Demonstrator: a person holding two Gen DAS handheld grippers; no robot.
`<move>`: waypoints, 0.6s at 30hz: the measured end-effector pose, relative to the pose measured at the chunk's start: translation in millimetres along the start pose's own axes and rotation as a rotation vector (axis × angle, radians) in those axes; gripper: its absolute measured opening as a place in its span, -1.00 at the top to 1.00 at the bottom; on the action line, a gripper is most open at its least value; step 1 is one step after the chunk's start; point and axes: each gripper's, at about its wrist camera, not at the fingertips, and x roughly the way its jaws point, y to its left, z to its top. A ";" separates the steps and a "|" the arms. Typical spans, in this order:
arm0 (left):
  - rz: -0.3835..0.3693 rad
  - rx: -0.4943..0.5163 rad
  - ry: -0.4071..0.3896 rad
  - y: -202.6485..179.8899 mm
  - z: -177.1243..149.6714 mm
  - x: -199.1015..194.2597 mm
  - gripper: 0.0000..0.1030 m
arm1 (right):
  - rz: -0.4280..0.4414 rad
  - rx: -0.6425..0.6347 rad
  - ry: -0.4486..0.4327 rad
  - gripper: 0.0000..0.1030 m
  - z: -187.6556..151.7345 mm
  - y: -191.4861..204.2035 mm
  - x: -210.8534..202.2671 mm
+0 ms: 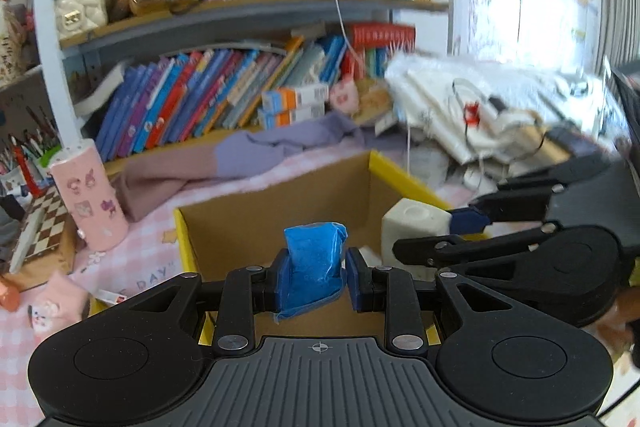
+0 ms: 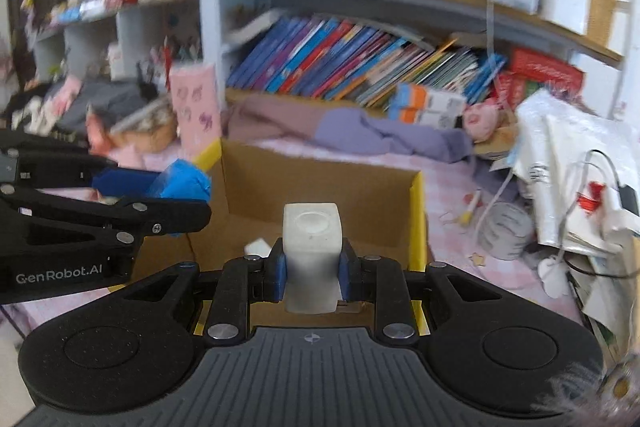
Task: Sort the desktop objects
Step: 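Lower both held items into the yellow box and open both tools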
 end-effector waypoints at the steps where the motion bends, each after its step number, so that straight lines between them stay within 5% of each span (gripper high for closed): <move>1: 0.002 0.017 0.020 0.4 -2.2 6.8 0.47 | 0.010 -0.008 0.028 0.56 -0.6 -0.5 9.9; 10: -0.007 0.037 0.213 9.6 -18.0 57.4 0.47 | 0.080 -0.095 0.260 0.56 -4.8 -4.1 73.7; 18: -0.016 0.004 0.255 13.7 -21.4 70.2 0.46 | 0.128 -0.067 0.368 0.56 -7.9 -11.9 99.5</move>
